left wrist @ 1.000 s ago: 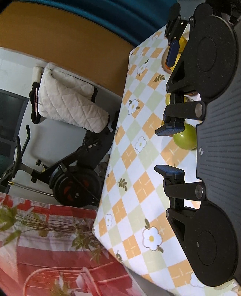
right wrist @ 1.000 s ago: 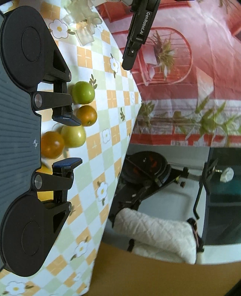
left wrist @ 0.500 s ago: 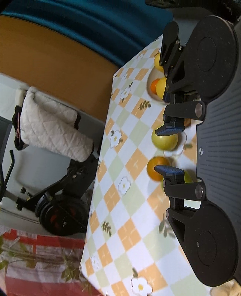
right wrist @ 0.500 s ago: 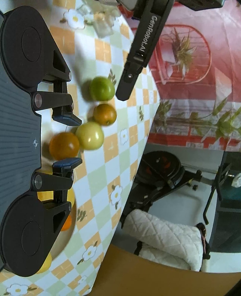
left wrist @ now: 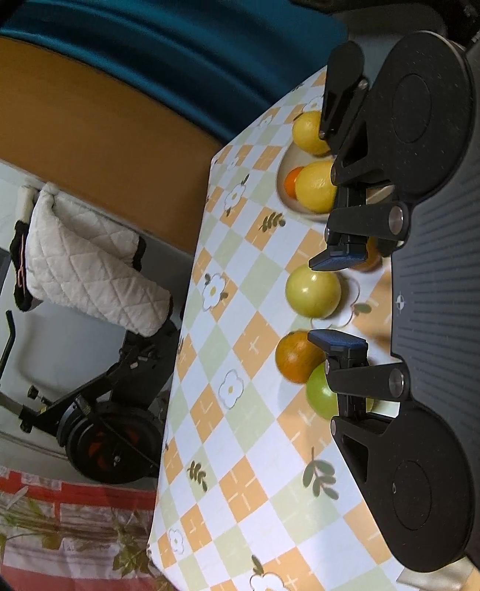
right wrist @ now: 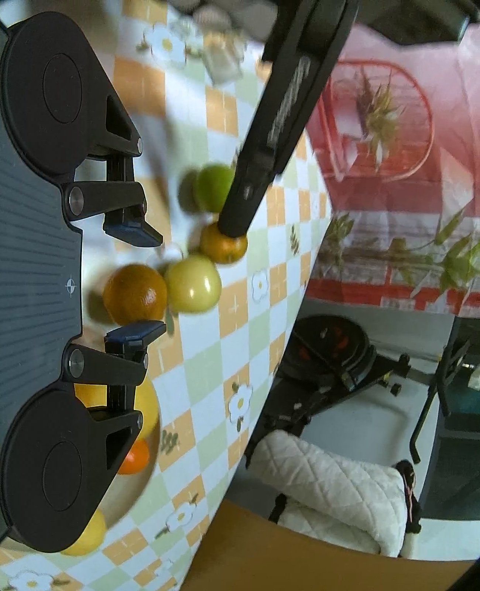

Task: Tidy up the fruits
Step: 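Move the left gripper to the dark orange fruit and grasp it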

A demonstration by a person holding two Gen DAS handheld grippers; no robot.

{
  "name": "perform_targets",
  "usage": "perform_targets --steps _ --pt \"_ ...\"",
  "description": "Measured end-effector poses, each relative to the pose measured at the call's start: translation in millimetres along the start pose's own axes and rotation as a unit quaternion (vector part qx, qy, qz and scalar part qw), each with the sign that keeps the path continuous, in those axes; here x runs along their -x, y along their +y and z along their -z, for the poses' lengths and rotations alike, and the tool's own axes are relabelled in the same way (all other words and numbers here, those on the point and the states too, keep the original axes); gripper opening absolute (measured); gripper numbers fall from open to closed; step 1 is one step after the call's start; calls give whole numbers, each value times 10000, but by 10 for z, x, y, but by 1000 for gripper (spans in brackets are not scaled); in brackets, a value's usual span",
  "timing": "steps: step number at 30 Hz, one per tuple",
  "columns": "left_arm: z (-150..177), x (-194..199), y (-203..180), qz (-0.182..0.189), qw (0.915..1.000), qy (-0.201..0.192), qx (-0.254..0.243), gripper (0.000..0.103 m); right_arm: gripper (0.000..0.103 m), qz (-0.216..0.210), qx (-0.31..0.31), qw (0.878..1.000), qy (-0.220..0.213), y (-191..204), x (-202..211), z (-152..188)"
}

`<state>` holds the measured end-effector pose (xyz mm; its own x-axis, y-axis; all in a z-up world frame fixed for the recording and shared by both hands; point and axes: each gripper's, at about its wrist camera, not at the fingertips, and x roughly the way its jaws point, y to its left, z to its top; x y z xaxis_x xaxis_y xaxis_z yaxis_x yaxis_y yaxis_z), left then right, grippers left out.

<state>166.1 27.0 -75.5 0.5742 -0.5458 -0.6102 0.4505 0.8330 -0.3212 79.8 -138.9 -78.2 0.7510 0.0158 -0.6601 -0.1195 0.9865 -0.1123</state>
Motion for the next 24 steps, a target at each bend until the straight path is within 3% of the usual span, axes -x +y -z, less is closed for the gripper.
perform_targets --steps 3,6,18,24 --pt "28 -17 -25 51 10000 51 -61 37 40 140 258 9995 -77 50 88 45" --pt "34 -34 -22 81 9999 82 -34 37 41 260 104 9996 23 -43 45 46" --pt "116 -169 -84 426 9984 383 6 37 39 97 69 9996 254 -14 -72 131" --pt "199 -241 -135 532 9975 470 23 46 38 39 -61 9997 233 -46 -113 145"
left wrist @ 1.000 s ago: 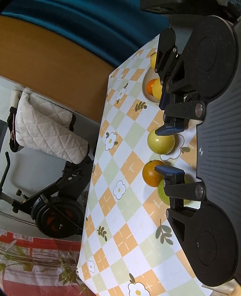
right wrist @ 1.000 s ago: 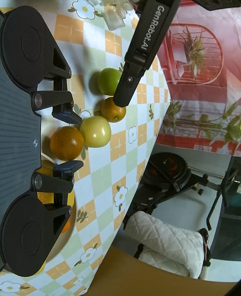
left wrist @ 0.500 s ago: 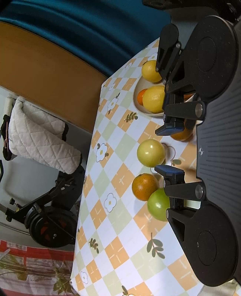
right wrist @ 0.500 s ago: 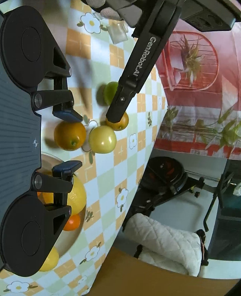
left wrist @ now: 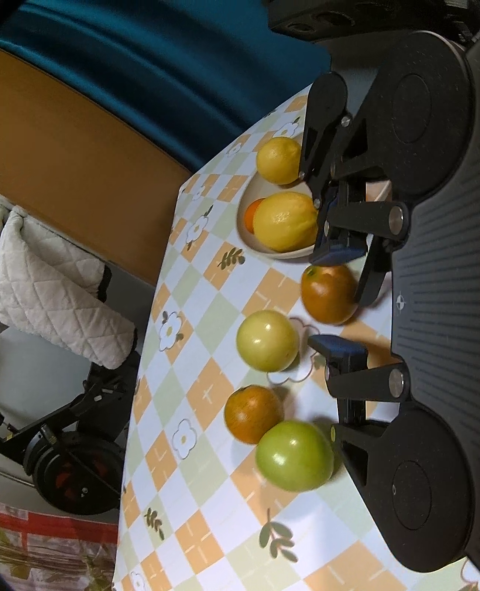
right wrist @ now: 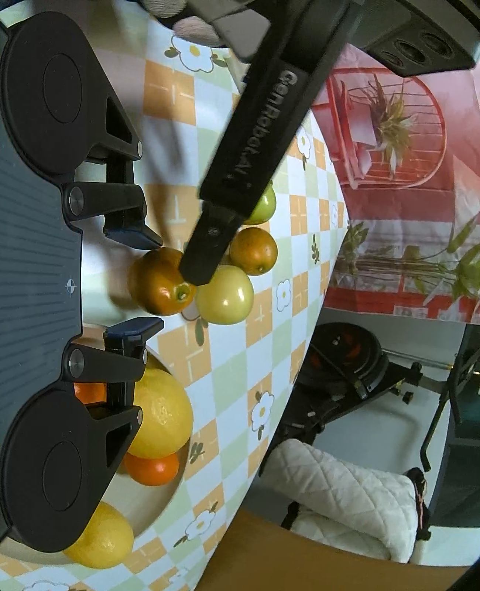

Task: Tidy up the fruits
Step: 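Move the left gripper to the dark orange fruit and grasp it, then carry the dark orange fruit onto the plate and open the left gripper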

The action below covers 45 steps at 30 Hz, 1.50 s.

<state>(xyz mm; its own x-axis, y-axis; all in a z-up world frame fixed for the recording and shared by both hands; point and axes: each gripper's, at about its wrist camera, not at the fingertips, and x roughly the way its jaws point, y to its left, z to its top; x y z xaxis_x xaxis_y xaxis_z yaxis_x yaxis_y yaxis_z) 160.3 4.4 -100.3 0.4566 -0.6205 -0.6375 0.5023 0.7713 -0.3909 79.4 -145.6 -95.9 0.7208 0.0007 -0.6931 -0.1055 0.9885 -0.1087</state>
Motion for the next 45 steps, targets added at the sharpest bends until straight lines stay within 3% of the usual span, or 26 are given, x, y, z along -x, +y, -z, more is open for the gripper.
perform_targets --steps 9,16,22,33,45 --pt "0 -115 12 -87 9999 45 -30 50 39 -27 -172 9998 -80 -29 -70 16" --pt "29 -219 -39 -138 9996 143 -186 49 39 -77 -269 9995 -121 -40 -119 17" --pt "61 -182 -104 -237 9990 4 -373 46 38 -115 -363 9990 -214 -47 -108 17" --pt "110 54 -466 -275 9968 -150 -741 46 37 -36 -418 9972 -620 -36 296 113" --pt "134 -37 -974 -160 9937 -43 -1104 46 37 215 -818 9930 -820 -344 764 385"
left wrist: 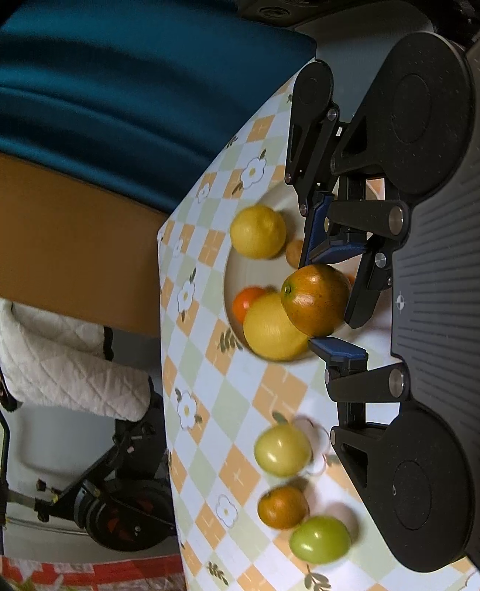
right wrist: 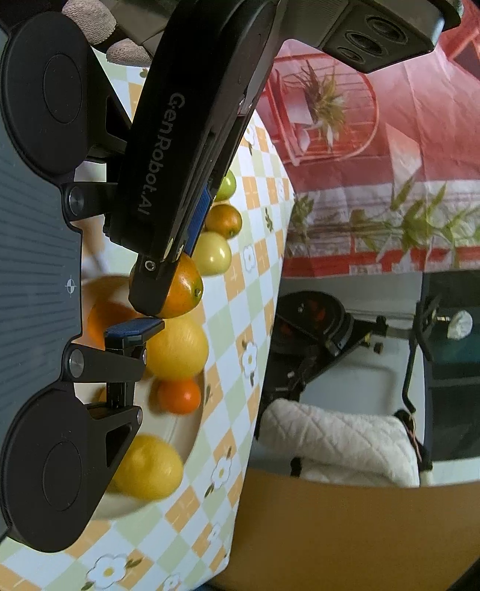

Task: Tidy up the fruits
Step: 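Carry the dark orange fruit onto the plate and open the left gripper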

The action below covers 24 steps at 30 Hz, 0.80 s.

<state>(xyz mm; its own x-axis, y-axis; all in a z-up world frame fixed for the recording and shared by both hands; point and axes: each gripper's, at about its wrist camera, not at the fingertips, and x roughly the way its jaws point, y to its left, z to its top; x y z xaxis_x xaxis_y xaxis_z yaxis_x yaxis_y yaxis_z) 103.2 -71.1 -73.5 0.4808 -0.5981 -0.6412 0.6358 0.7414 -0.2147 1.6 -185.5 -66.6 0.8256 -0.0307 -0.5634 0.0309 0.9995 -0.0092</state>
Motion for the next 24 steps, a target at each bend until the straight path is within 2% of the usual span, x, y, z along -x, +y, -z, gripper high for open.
perform_targets --steps 7,24 --pt "-101 -140 -176 -29 9999 78 -121 46 37 143 -280 9994 -125 -245 80 39" --pt "-203 -508 -344 -215 9985 427 -264 46 38 208 -838 9962 -124 -636 -114 171"
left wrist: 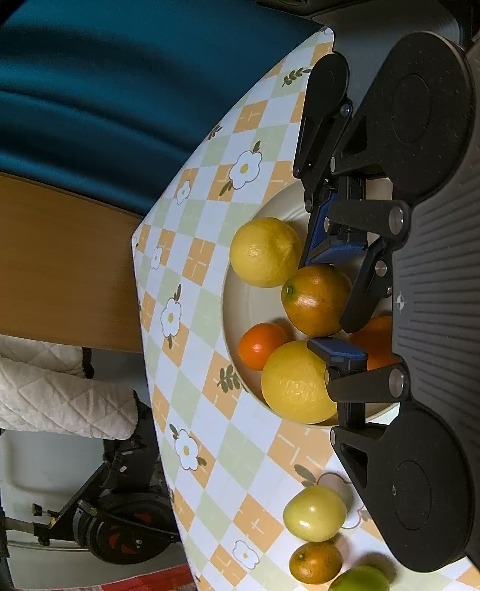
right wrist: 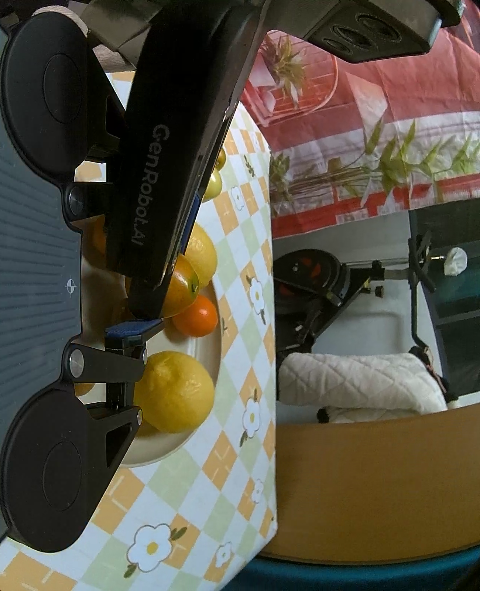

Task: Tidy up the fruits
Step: 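Carry the dark orange fruit onto the plate and open the left gripper, then move the left gripper to the pale yellow-green apple and grasp it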

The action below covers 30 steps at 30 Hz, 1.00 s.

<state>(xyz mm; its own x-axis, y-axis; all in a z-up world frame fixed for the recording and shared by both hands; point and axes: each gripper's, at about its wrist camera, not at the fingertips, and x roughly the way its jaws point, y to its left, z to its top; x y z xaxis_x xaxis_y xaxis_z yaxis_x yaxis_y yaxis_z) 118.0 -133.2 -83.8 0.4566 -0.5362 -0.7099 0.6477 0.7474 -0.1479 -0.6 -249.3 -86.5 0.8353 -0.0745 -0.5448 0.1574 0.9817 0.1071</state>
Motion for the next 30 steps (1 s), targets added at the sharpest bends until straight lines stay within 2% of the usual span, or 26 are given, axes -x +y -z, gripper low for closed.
perform_targets --steps 23,30 --pt "25 -3 20 -7 10000 50 58 47 37 5 18 10000 41 7 -39 31" --pt "39 53 22 -20 10000 -46 73 51 38 44 49 10000 36 9 -9 37"
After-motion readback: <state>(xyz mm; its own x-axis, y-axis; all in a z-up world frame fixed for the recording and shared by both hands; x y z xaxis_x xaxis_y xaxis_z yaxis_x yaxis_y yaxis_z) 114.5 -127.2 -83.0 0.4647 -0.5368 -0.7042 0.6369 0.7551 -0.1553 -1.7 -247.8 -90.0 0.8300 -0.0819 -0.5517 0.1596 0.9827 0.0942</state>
